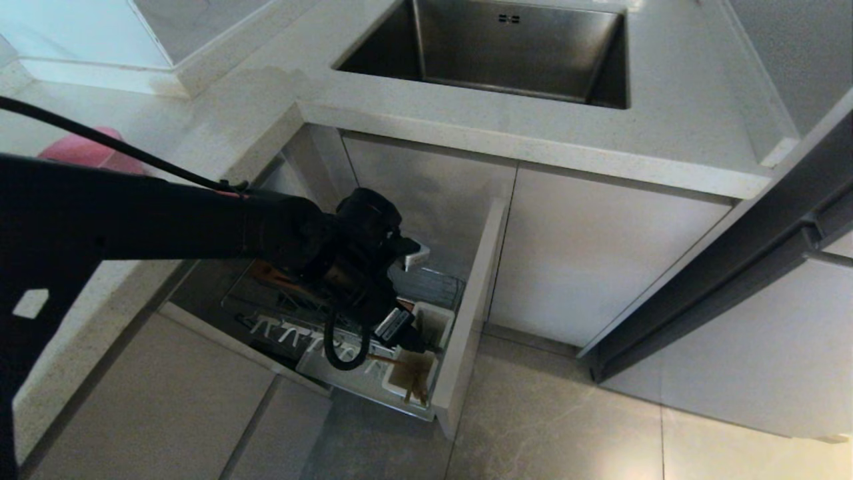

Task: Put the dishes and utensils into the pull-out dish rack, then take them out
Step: Take the fork out of the cupboard

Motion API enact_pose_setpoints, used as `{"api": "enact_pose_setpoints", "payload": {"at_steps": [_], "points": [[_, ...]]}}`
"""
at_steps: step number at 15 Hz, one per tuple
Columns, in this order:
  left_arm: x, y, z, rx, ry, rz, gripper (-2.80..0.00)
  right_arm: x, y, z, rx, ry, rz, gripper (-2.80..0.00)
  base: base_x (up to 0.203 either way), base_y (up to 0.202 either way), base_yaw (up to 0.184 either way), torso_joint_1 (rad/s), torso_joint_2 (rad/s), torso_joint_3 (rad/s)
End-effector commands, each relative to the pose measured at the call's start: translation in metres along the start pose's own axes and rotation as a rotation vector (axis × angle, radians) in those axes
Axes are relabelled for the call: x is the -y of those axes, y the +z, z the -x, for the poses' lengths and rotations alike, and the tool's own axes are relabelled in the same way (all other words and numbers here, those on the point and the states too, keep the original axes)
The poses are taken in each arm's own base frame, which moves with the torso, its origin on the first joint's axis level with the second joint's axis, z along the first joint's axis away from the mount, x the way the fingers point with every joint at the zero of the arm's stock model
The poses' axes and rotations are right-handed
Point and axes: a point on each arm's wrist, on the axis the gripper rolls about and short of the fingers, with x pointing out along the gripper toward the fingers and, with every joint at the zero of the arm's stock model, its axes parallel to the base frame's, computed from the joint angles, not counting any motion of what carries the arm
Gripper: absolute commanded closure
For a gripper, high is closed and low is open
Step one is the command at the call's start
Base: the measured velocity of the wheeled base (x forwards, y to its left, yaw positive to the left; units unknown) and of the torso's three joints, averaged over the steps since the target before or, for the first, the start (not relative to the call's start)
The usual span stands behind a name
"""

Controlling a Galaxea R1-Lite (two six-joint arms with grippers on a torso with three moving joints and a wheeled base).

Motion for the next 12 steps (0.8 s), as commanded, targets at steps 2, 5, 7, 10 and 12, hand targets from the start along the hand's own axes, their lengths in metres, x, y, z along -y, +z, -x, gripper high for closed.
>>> {"api": "enact_pose_setpoints", "payload": {"at_steps": [2, 5, 7, 10, 12], "points": [[0.006, 0.001, -0.018, -0.015, -0.003, 0.021, -2.80, 0.000, 0.000, 0.000, 0.001, 0.000, 0.000, 0.00, 0.000, 0.000, 0.000, 0.000, 0.00, 0.000], [0.008, 0.002, -0.027, -0.011, 0.009, 0.037, -2.80, 0.000, 0.000, 0.000, 0.001, 0.000, 0.000, 0.00, 0.000, 0.000, 0.000, 0.000, 0.00, 0.000], [0.009, 0.001, -0.034, -0.020, 0.015, 0.050, -2.80, 0.000, 0.000, 0.000, 0.001, 0.000, 0.000, 0.00, 0.000, 0.000, 0.000, 0.000, 0.00, 0.000], [0.008, 0.000, -0.042, -0.035, 0.039, 0.059, -2.80, 0.000, 0.000, 0.000, 0.001, 0.000, 0.000, 0.00, 0.000, 0.000, 0.000, 0.000, 0.00, 0.000], [0.008, 0.000, -0.046, -0.040, 0.049, 0.059, -2.80, 0.000, 0.000, 0.000, 0.001, 0.000, 0.000, 0.00, 0.000, 0.000, 0.000, 0.000, 0.00, 0.000]]}}
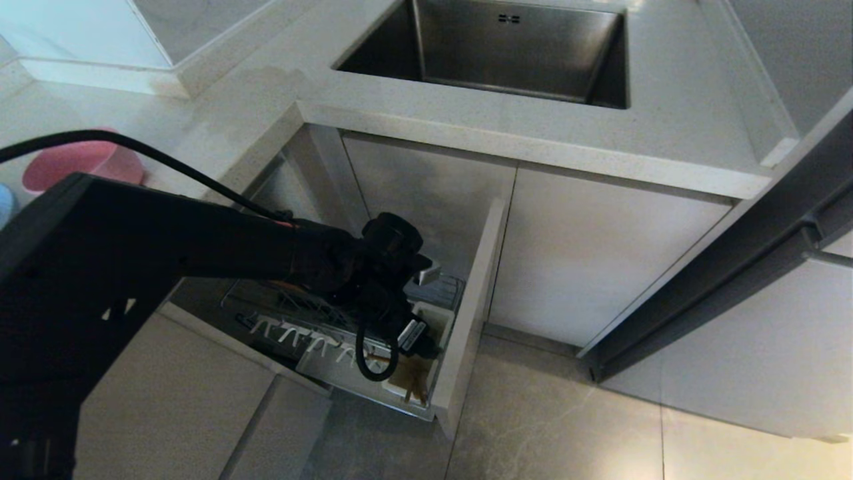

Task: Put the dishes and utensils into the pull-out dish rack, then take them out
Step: Take the fork out of the cupboard

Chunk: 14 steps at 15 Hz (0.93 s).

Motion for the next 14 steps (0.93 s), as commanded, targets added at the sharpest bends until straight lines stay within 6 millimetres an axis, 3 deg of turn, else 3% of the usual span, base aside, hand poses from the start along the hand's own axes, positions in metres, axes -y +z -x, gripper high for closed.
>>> {"api": "enact_pose_setpoints", "payload": {"at_steps": [1, 8, 9, 14], "points": [[0.0001, 0.0005, -0.0071, -0.002, 0.003, 0.001, -2.80, 0.0000, 0.0000, 0.0001, 0.001, 0.000, 0.000, 0.00, 0.000, 0.000, 0.000, 0.000, 0.00, 0.000], [-0.0009, 0.0057, -0.0145, 0.021, 0.021, 0.034, -2.80, 0.0000, 0.0000, 0.0001, 0.001, 0.000, 0.000, 0.00, 0.000, 0.000, 0.000, 0.000, 0.00, 0.000], [-0.0008, 0.0077, -0.0148, 0.032, 0.024, 0.043, 0.00, 0.0000, 0.0000, 0.0001, 0.001, 0.000, 0.000, 0.00, 0.000, 0.000, 0.000, 0.000, 0.00, 0.000], [-0.0006, 0.0097, -0.0150, 0.039, 0.027, 0.065, 0.00, 0.0000, 0.0000, 0.0001, 0.001, 0.000, 0.000, 0.00, 0.000, 0.000, 0.000, 0.000, 0.00, 0.000]]}}
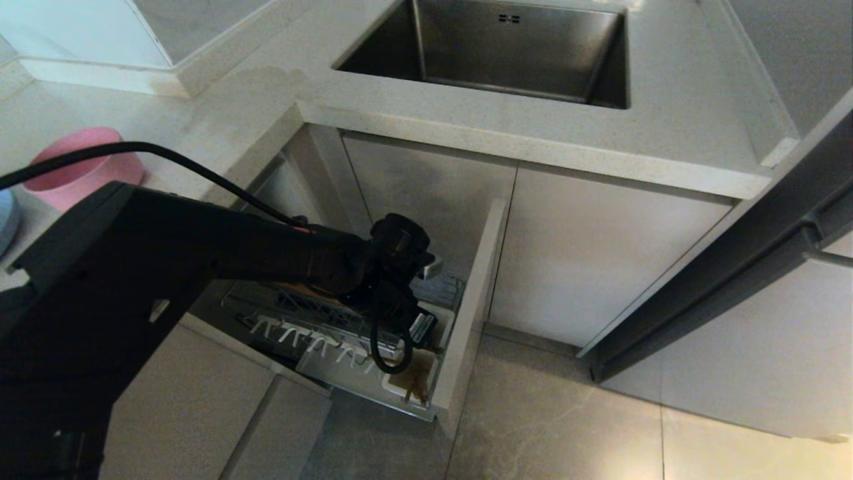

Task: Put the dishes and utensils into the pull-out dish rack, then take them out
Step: Take the fork out of the cupboard

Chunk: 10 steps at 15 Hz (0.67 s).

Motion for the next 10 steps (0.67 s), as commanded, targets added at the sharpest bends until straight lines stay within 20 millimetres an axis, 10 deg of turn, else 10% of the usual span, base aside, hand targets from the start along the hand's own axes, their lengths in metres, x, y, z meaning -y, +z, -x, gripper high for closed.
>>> {"api": "enact_pose_setpoints", "payload": {"at_steps": [1, 10], "points": [[0.000, 0.000, 0.000, -0.003, 0.002, -0.002, 0.00, 0.000, 0.000, 0.000, 0.001, 0.000, 0.000, 0.00, 0.000, 0.000, 0.000, 0.000, 0.00, 0.000], [0.010, 0.000, 0.028, -0.019, 0.084, 0.024, 0.00, 0.000, 0.000, 0.000, 0.001, 0.000, 0.000, 0.00, 0.000, 0.000, 0.000, 0.000, 0.00, 0.000]]}}
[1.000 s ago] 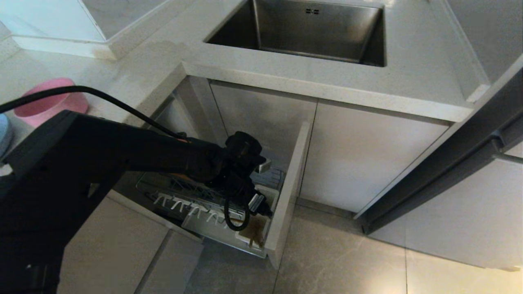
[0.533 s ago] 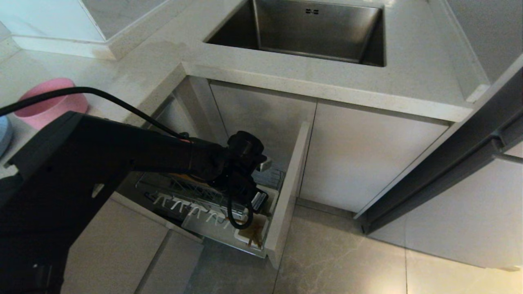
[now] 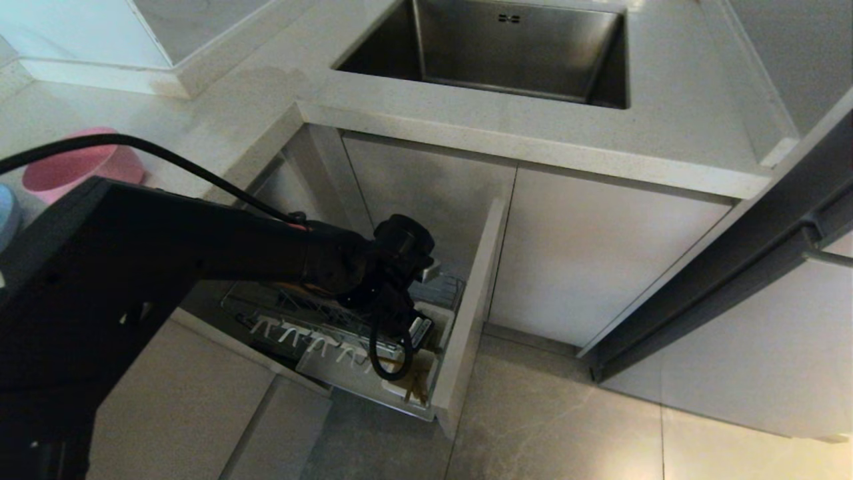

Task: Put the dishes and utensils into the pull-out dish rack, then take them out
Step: Take the fork out of the cupboard

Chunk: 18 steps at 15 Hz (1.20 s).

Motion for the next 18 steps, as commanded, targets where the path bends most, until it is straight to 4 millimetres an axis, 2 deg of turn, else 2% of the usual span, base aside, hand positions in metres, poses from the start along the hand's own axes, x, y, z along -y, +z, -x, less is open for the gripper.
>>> {"api": "enact_pose_setpoints", "payload": {"at_steps": [1, 5, 9, 18], "points": [[-0.001, 0.003, 0.021, 0.043, 0.003, 0.029, -2.80, 0.000, 0.000, 0.000, 0.001, 0.000, 0.000, 0.00, 0.000, 0.000, 0.000, 0.000, 0.00, 0.000], [0.003, 0.002, 0.037, 0.040, -0.001, 0.098, -2.80, 0.000, 0.000, 0.000, 0.001, 0.000, 0.000, 0.00, 0.000, 0.000, 0.000, 0.000, 0.00, 0.000], [0.005, -0.006, 0.036, -0.045, -0.005, 0.137, -2.80, 0.000, 0.000, 0.000, 0.001, 0.000, 0.000, 0.00, 0.000, 0.000, 0.000, 0.000, 0.00, 0.000], [0.010, -0.005, 0.007, -0.057, -0.002, 0.269, -2.80, 0.000, 0.000, 0.000, 0.001, 0.000, 0.000, 0.00, 0.000, 0.000, 0.000, 0.000, 0.00, 0.000]]}}
